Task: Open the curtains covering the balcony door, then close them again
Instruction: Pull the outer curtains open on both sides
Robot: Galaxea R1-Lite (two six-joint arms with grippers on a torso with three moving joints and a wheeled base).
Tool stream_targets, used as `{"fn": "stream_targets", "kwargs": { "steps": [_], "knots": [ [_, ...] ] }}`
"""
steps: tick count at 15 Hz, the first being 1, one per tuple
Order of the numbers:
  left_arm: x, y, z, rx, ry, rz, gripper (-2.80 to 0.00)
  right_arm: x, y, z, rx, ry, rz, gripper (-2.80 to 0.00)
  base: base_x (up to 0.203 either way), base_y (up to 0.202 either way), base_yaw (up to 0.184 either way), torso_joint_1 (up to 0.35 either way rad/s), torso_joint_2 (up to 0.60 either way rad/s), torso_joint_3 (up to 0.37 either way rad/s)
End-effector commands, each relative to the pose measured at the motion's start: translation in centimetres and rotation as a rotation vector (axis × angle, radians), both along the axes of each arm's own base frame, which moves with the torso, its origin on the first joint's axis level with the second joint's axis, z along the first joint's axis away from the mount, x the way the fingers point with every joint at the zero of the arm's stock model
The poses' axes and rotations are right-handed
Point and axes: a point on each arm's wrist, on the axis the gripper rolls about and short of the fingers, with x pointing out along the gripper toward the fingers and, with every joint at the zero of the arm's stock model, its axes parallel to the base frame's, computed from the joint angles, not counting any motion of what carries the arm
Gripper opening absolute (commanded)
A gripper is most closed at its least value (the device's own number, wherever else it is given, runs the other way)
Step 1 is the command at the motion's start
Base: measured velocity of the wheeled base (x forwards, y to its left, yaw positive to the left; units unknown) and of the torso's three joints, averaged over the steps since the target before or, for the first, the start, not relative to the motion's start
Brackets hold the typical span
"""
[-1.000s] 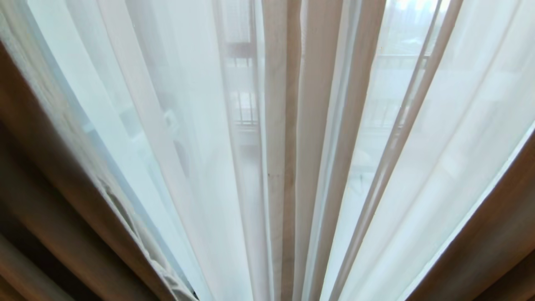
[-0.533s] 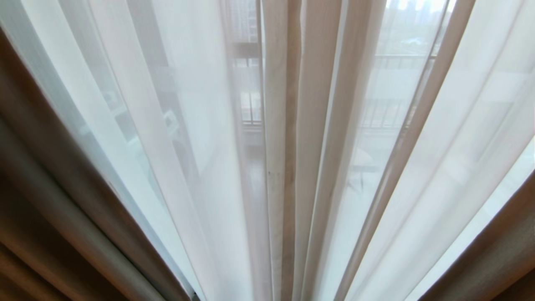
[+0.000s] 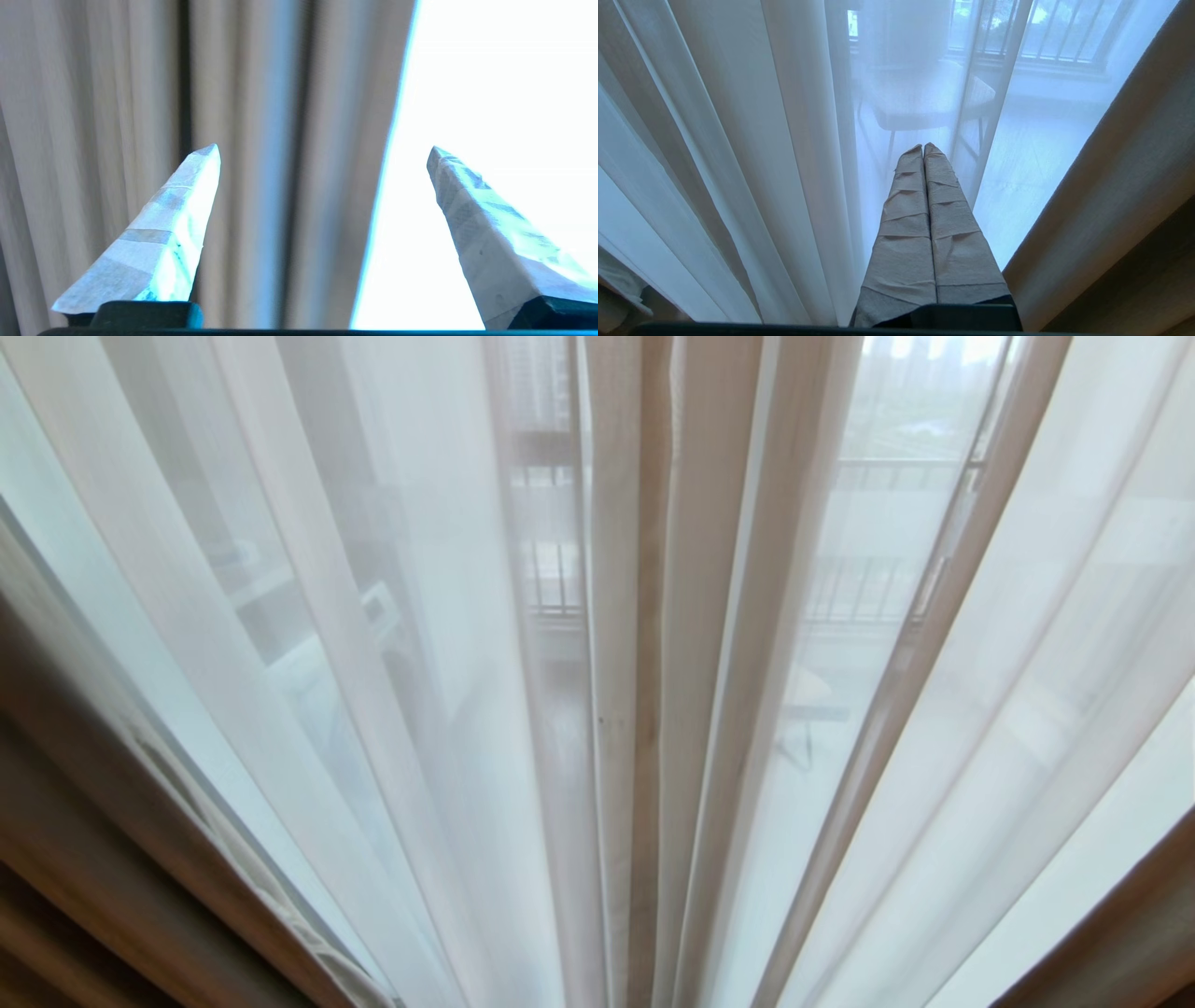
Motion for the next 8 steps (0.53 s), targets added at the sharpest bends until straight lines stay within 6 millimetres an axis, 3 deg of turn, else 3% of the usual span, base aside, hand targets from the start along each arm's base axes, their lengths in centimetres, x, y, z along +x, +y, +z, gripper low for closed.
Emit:
{"fn": "stream_targets", "kwargs": {
  "steps": [1, 2, 3, 8],
  "knots": [
    [-0.89, -1.43, 0.05, 0.017, -0.009, -0.004, 0.00, 0.00, 0.00, 0.00, 0.000, -0.001, 0.002, -2.80, 0.000, 0.000, 0.000, 0.000, 0.00, 0.000],
    [-0.92, -1.47, 0.00, 0.010, -0.005, -0.003, 0.00, 0.00, 0.00, -0.01, 0.000, 0.000, 0.000, -2.80, 0.000, 0.000, 0.000, 0.000, 0.00, 0.000],
    [-0.92, -1.46, -0.04, 0.008, -0.005, -0.001, -2.80, 0.00, 0.00, 0.01, 0.000, -0.001, 0.002, -2.80, 0.000, 0.000, 0.000, 0.000, 0.00, 0.000],
    [-0.87, -1.40, -0.37, -0.004, 0.005, -0.003, -2.80, 0.00, 0.00, 0.01, 0.000, -0.001, 0.001, -2.80, 0.000, 0.000, 0.000, 0.000, 0.00, 0.000]
  ]
}}
